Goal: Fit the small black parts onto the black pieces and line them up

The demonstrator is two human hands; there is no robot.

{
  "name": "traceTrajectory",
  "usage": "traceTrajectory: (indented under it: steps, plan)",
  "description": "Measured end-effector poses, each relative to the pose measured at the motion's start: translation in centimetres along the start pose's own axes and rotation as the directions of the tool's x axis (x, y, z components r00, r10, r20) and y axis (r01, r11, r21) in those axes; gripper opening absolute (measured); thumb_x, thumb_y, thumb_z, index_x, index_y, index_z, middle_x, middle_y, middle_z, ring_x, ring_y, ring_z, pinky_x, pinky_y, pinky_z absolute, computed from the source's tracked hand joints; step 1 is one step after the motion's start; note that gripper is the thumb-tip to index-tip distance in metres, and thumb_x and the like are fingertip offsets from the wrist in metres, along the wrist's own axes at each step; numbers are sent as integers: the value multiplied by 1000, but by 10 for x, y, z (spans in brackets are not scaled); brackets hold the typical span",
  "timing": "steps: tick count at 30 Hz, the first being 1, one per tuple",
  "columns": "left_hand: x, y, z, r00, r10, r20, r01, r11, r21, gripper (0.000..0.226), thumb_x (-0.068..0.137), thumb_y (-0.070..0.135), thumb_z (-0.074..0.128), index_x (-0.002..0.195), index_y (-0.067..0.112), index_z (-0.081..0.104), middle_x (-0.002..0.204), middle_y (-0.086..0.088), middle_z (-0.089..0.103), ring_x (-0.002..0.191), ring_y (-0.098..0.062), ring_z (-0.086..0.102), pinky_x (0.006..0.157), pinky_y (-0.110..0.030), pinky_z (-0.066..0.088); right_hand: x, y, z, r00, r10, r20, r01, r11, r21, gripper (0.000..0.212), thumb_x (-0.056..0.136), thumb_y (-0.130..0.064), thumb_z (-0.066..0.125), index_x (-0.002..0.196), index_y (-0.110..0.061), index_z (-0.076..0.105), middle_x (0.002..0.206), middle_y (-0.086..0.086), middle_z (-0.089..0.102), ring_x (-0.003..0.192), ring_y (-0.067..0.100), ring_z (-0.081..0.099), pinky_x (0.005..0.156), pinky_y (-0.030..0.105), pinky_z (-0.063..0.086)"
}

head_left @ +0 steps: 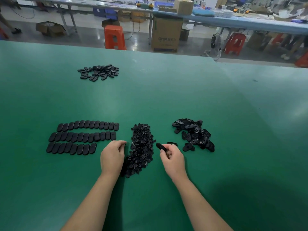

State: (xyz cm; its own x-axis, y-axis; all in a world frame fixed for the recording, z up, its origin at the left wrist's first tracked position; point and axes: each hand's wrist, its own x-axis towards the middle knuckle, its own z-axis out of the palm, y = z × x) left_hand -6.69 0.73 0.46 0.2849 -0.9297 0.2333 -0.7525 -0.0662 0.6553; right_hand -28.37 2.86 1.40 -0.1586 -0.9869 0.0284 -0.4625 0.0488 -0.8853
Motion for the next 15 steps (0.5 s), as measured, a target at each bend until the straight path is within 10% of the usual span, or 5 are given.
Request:
traceTrajectory:
  steps: [9, 15]
  plan:
    - [2, 10, -6, 990, -96, 106, 113, 980, -165, 13, 92, 18, 69, 92, 29, 77, 73, 14, 70, 51, -8, 55, 44, -20, 40, 1, 2, 1, 999, -27, 33, 26, 999, 39, 23, 100, -16, 59, 95, -38, 63, 85, -9, 57, 62, -1, 50, 55, 15, 39]
    - [3, 48, 2, 965, -135, 225, 232, 843, -486, 15, 86, 13, 75, 83, 28, 75, 74, 10, 73, 64, -1, 63, 59, -13, 48, 2, 4, 1, 999, -34, -5, 35, 998, 62, 27, 97, -18, 63, 91, -44, 62, 86, -10, 59, 67, -2, 52, 60, 12, 41]
